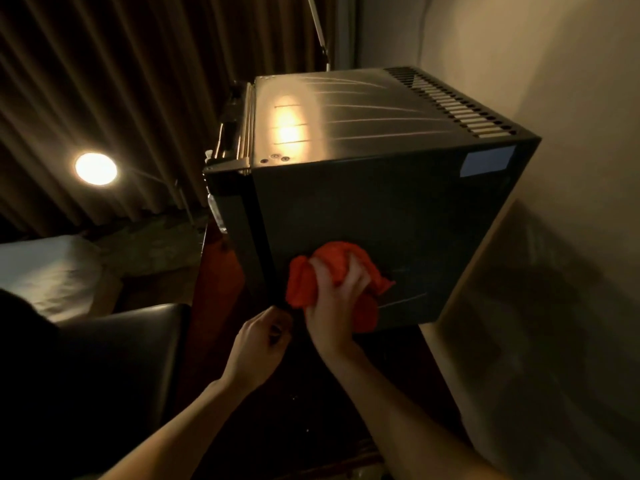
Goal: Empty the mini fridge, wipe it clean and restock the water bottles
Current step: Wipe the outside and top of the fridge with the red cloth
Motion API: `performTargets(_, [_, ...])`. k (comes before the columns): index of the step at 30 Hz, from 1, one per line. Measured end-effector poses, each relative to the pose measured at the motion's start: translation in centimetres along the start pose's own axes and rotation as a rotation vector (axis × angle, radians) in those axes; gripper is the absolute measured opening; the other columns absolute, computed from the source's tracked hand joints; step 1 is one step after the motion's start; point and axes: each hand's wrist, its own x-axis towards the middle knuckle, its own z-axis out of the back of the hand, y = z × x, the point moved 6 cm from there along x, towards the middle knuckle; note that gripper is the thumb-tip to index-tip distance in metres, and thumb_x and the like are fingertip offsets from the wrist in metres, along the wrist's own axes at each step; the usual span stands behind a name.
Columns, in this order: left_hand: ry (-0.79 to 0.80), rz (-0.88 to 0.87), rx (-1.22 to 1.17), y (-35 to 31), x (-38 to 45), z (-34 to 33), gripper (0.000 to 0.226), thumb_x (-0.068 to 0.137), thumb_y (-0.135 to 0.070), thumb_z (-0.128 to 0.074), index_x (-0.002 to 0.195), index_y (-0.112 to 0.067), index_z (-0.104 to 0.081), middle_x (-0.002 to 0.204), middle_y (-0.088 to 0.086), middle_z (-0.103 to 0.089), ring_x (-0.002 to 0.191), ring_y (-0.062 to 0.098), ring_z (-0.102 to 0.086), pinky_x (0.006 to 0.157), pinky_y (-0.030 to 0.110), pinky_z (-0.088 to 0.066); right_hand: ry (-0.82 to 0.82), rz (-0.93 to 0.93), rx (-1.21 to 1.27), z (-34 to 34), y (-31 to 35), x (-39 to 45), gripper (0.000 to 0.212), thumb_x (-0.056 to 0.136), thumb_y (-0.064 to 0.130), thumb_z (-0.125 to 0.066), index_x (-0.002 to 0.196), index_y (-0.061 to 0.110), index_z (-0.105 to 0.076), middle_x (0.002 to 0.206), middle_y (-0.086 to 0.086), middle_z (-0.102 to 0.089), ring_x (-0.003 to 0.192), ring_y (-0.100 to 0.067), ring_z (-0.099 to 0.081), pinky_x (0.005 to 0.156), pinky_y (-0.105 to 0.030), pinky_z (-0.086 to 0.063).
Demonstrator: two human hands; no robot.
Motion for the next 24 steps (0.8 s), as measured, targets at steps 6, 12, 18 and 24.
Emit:
performTargets(6, [-0.02, 0.03, 0.004, 1.2, 1.0, 0.1, 0.026, 0.081, -0.01, -0.063, 0.095, -0.031, -0.065, 0.094, -0.016, -0.069, 0.088, 0.001, -0.067, 0.077, 0.036, -0.057, -0.037, 0.116, -0.013, 0.7, -1.0, 0.4, 0.064, 0.072, 0.016, -0.078, 0.125, 0.035, -0.047, 0.143, -0.01, -0.022, 0.129, -0.037, -0.025, 0.106, -0.052, -0.031])
performTargets(12, [0.058, 0.033, 0.0, 1.7, 1.3, -1.4, 0.029, 0.086, -0.003, -0.064, 0.095, -0.031, -0.064, 0.091, -0.013, -0.067, 0.08, 0.002, -0.065, 0.071, 0.029, -0.056, -0.345, -0.237, 0.022, 7.9, -8.8, 2.6, 0.046, 0.081, 0.025, -0.054, 0.126, 0.02, -0.054, 0.139, -0.022, -0.035, 0.129, -0.034, -0.036, 0.116, -0.037, -0.022])
performTargets(18, [0.092, 0.036, -0.005, 3.5, 0.6, -2.9, 0.03, 0.087, -0.003, -0.064, 0.094, -0.032, -0.063, 0.091, -0.013, -0.067, 0.081, 0.005, -0.066, 0.071, 0.028, -0.056, -0.572, -0.488, 0.098, 8.9, -13.1, 2.1, 0.063, 0.073, -0.009, -0.055, 0.134, 0.005, -0.048, 0.138, -0.028, -0.038, 0.133, -0.041, -0.036, 0.11, -0.01, -0.004])
performTargets(24, [0.074, 0.094, 0.092, 5.4, -0.1, -3.1, 0.019, 0.088, -0.013, -0.066, 0.098, -0.029, -0.064, 0.094, -0.018, -0.064, 0.085, 0.0, -0.063, 0.074, 0.028, -0.056, -0.356, -0.428, 0.158, 1.0, -9.2, -1.8, 0.048, 0.079, 0.014, -0.053, 0.127, 0.016, -0.054, 0.14, -0.019, -0.033, 0.129, -0.032, -0.037, 0.11, -0.024, -0.021])
